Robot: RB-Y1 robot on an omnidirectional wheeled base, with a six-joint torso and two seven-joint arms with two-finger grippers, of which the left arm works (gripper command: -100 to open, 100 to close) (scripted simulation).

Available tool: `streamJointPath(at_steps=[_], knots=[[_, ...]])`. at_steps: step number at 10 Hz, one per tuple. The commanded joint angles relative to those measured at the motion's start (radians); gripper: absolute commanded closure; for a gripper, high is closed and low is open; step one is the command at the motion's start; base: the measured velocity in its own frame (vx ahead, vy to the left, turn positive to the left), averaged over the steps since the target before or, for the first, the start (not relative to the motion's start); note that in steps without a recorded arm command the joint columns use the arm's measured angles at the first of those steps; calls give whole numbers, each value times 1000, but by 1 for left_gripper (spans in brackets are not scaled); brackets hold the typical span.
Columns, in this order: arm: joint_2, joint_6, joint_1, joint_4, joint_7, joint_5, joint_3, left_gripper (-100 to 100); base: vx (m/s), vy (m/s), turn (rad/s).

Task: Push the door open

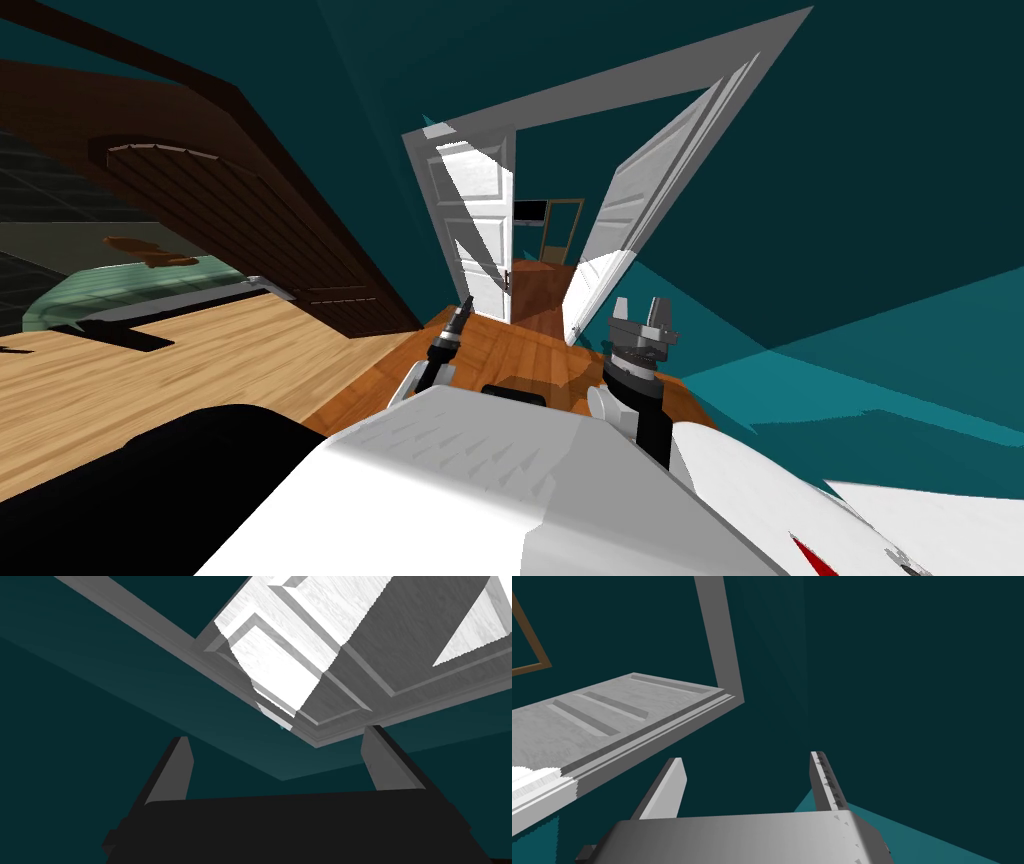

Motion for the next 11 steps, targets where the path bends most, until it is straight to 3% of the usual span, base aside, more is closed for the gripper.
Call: streamJointPath(at_steps=[1,2,3,5,6,8,9,10,11], knots=[[1,17,-4,16,-21,-50,-7,-100,39,9,15],[3,32,-10,33,-39,-77,-10,-100,64,10,21],[3,32,-10,33,-39,-89,-10,-100,49,5,6],[7,61,-21,66,-73,-155,-17,-100,61,11,16],[7,61,-21,66,-73,-168,-17,-100,54,12,6],[11,93,-32,101,-109,-237,-25,-100,61,12,17],[11,93,-32,101,-109,-252,-25,-100,57,9,8],[13,110,-39,121,-129,-289,-29,-100,49,16,15],[13,110,-39,121,-129,-298,-29,-100,39,15,6]])
